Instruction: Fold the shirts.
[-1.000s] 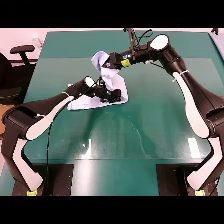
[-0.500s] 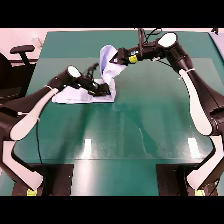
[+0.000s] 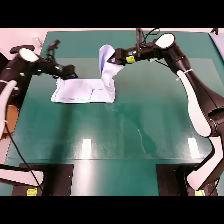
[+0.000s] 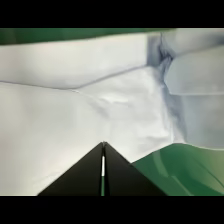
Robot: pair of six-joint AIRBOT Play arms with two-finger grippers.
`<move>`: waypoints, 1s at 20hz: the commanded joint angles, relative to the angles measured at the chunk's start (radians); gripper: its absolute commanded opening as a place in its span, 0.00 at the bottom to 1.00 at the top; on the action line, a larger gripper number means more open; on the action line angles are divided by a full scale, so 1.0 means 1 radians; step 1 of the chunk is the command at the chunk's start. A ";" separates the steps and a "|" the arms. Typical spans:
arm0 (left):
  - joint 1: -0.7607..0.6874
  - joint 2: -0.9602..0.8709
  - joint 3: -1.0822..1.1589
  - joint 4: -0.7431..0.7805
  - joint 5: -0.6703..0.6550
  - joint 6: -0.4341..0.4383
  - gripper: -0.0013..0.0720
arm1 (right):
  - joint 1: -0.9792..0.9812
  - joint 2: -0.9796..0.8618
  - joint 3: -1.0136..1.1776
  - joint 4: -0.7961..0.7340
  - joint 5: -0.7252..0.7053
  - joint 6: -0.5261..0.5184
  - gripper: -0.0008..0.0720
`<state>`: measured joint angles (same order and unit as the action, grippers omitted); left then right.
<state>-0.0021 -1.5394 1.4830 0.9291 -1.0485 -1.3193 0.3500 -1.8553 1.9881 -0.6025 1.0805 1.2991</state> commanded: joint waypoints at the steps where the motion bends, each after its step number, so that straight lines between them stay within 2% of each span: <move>1: 0.116 0.065 0.000 0.013 -0.066 0.014 0.05 | 0.083 -0.004 0.000 0.000 -0.143 0.016 0.03; 4: 0.159 0.092 0.000 0.013 -0.128 0.020 0.05 | 0.142 -0.043 0.001 0.002 -0.218 0.051 0.04; 9: 0.163 0.111 0.000 0.011 -0.143 0.043 0.05 | 0.219 -0.134 0.002 0.024 -0.282 0.091 0.06; 10: 0.163 0.111 0.000 0.011 -0.143 0.047 0.05 | 0.232 -0.147 0.002 0.072 -0.290 0.090 0.17; 12: 0.163 0.111 0.000 0.012 -0.142 0.048 0.05 | 0.259 -0.160 0.002 0.170 -0.314 0.078 0.65; 13: 0.163 0.111 0.000 0.012 -0.143 0.052 0.05 | 0.274 -0.160 0.005 0.209 -0.323 0.032 0.71; 15: 0.163 0.111 0.000 0.012 -0.141 0.064 0.05 | 0.293 -0.160 0.054 0.233 -0.327 -0.031 0.71; 19: 0.163 0.111 0.000 0.012 -0.142 0.065 0.05 | 0.266 -0.121 0.090 0.238 -0.350 -0.037 0.72; 20: 0.163 0.111 0.000 0.012 -0.142 0.065 0.05 | 0.234 -0.088 0.050 0.228 -0.343 -0.037 0.78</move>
<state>0.1600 -1.4288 1.4826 0.9409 -1.1896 -1.2583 0.6250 -1.9965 2.0556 -0.3958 0.7589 1.2926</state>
